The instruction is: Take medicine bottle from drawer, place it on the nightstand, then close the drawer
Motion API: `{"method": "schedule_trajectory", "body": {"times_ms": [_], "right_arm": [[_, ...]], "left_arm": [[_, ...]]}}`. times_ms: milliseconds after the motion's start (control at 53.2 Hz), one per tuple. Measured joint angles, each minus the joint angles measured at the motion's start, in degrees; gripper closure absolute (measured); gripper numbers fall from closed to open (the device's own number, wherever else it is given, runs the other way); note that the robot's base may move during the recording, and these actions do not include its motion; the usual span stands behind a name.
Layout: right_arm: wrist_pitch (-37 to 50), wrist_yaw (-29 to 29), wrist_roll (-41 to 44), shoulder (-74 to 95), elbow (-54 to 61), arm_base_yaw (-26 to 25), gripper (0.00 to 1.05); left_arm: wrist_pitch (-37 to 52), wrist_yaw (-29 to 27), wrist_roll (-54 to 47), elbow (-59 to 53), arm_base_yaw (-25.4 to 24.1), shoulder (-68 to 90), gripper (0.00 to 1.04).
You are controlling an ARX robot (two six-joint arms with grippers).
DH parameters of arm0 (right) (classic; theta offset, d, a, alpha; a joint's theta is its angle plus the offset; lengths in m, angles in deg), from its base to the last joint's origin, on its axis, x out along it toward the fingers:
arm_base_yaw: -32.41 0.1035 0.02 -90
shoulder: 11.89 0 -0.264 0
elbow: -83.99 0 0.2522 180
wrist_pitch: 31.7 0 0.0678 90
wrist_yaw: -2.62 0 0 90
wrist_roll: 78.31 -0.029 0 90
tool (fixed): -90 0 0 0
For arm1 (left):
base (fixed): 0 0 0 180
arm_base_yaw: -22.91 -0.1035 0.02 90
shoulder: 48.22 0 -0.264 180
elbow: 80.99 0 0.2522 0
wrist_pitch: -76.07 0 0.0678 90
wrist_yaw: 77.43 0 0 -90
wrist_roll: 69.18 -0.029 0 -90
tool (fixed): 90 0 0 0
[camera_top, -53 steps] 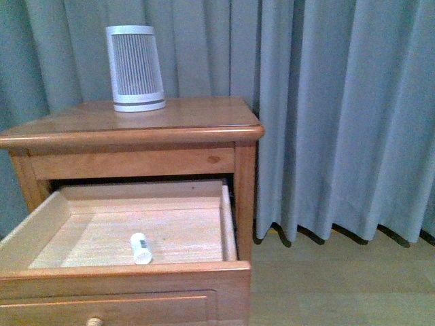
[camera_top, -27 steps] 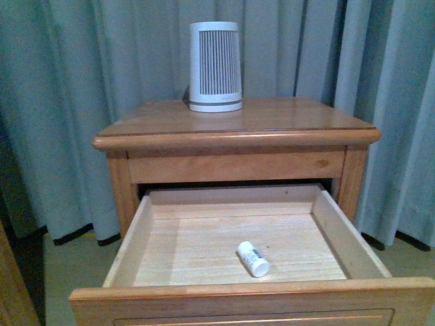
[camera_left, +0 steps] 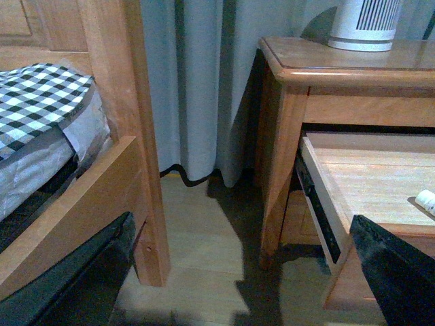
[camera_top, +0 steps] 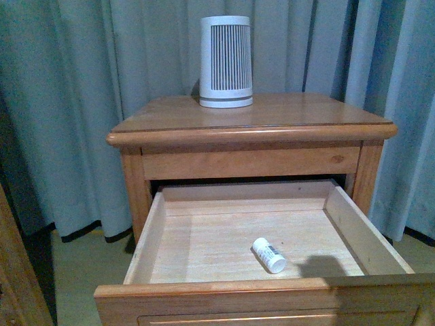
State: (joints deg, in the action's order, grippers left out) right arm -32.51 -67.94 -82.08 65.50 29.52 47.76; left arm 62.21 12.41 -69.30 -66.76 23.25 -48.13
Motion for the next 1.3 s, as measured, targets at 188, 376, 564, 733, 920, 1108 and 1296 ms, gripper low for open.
{"method": "schedule_trajectory", "body": {"times_ms": [188,376,564,733,920,1108,1296], "right_arm": [[-1.86,-2.47,-1.97,15.74,-9.81,1.64,0.07],[-3.41,-4.59,-3.23,25.83,-16.31,2.93,0.07],[-4.79,-5.57,-4.39,33.88,-23.71,3.93,0.07],[-7.45,-6.01,-5.70,41.66,-30.56,4.20,0.07],[-8.92,-7.06,-7.26,47.04,-35.17,5.11,0.07],[-8.92,-6.82,-7.43,51.49,-38.93,6.29,0.07],[-9.44,-6.75,-7.89,54.69,-41.22,5.84,0.07]], "left_arm": [[0.02,0.00,0.00,0.00,0.00,0.00,0.07],[0.00,0.00,0.00,0.00,0.00,0.00,0.07],[0.02,0.00,0.00,0.00,0.00,0.00,0.07],[0.00,0.00,0.00,0.00,0.00,0.00,0.07],[0.02,0.00,0.00,0.00,0.00,0.00,0.07],[0.00,0.00,0.00,0.00,0.00,0.00,0.07],[0.00,0.00,0.00,0.00,0.00,0.00,0.07]]}}
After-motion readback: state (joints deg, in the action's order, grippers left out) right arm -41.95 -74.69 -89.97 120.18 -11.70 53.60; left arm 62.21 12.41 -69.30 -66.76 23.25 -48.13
